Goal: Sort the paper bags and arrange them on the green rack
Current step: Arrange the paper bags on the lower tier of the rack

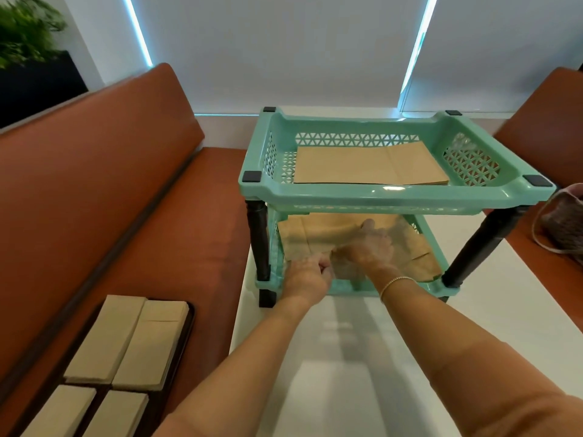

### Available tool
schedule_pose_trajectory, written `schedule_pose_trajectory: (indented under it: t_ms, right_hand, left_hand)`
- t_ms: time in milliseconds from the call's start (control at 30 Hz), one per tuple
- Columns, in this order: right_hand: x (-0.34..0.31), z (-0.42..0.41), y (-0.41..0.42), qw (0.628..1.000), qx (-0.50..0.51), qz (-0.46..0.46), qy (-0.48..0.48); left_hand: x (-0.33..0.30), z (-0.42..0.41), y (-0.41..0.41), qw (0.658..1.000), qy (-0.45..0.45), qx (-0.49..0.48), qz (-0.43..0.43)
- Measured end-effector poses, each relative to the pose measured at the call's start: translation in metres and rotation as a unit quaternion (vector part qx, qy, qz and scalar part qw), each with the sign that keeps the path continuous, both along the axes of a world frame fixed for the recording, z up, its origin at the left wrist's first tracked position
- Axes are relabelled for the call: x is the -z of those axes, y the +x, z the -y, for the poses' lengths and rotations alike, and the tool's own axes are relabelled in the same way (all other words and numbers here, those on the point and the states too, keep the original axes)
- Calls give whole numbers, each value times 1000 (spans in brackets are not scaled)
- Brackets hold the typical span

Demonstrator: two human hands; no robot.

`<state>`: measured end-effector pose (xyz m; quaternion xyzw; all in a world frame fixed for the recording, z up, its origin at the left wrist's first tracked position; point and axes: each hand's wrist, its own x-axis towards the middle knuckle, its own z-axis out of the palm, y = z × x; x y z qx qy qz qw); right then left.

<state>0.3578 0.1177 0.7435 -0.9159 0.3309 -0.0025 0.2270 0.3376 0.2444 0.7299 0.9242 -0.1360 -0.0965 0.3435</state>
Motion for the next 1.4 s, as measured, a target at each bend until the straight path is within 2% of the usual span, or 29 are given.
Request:
schedule_pose_trajectory:
  t_ms: [400,633,733,833,933,1033,1100,1167,1267,1367,1400]
  right_hand:
    - [1,6,3,983,55,83,156]
    - [-11,10,-7,981,56,66,171]
    - [-8,9,-6,985,56,64,149]
    - [-9,7,-6,982,36,100,157]
    - [-17,12,-6,952,66,182,237]
    - [-32,24,-15,917,114,216,315]
    - [-40,34,-20,879,145,249,381]
    - [-48,40,-26,837,146,278,448]
    - [-52,45,-36,802,121,293,507]
    - [-45,49,-40,776,112,307,539]
    - [-41,49,-40,785,115,300,530]
  left_hand:
    - [-1,0,-1,1000,4,-4,10]
    - [-1,1,-1,1000,-2,-11,-3]
    - [-1,1,0,1000,-8,-20,-10]
    - [3,1,0,999,-15,-28,-22]
    - [9,1,1,998,-37,-56,-7]
    - [6,3,-3,993,-61,-95,30]
    - [1,4,-7,989,-58,-120,71]
    - [-4,4,-10,984,-36,-129,114]
    - [-6,6,-7,977,-26,-118,175]
    - [-13,13,-2,980,-86,-110,143]
    - [-19,16,-2,980,-128,-107,110]
